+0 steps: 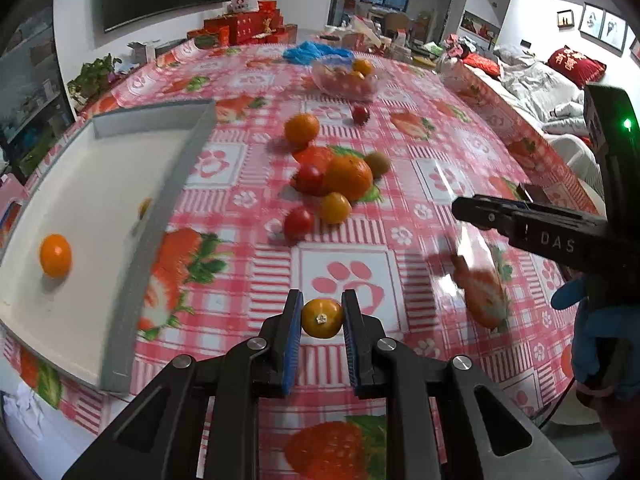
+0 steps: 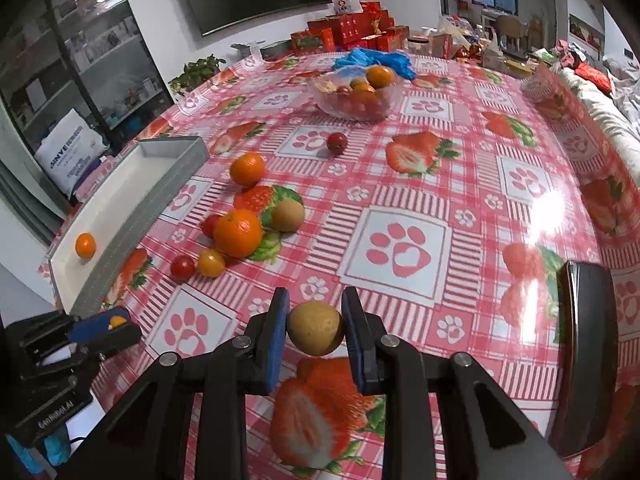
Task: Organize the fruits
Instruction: 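Carry the kiwi into the tray with the right gripper while the left drops a yellow cherry tomato there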
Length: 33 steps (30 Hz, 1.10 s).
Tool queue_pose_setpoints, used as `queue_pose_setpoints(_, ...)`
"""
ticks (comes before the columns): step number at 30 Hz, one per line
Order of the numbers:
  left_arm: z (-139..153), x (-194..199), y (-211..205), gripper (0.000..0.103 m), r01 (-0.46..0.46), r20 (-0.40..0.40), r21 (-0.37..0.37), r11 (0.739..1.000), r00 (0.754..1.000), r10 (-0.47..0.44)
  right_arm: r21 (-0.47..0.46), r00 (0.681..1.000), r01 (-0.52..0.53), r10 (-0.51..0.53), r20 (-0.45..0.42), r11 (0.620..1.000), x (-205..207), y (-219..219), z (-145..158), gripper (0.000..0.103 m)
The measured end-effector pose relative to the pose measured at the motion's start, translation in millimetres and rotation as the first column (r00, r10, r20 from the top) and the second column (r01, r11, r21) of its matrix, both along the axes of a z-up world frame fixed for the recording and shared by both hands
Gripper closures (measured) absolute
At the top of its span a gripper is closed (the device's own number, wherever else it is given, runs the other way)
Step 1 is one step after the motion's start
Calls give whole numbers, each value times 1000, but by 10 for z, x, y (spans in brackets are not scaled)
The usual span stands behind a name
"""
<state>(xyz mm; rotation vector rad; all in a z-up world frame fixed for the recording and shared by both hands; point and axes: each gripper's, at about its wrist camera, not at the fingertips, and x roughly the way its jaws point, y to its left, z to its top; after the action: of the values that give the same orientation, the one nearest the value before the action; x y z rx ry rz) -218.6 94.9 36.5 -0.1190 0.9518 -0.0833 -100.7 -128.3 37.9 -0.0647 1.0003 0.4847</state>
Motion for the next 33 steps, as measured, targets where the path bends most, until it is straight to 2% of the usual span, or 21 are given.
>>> queue_pose_setpoints(10,208,95,475,82,-75,56,15,997,996,74,10,998,-60,60,6,998,61,407,153,73)
queue_pose_setpoints(19,376,237,1137,82,-181,122,38,983,977,176,16,984,-180,179,14,984,185,1174,315,73)
queue_pose_setpoints(33,140,510,1879,82,-288,100,63,956,955,281,28,951,-307,308,-20,951,324,2288,269,73)
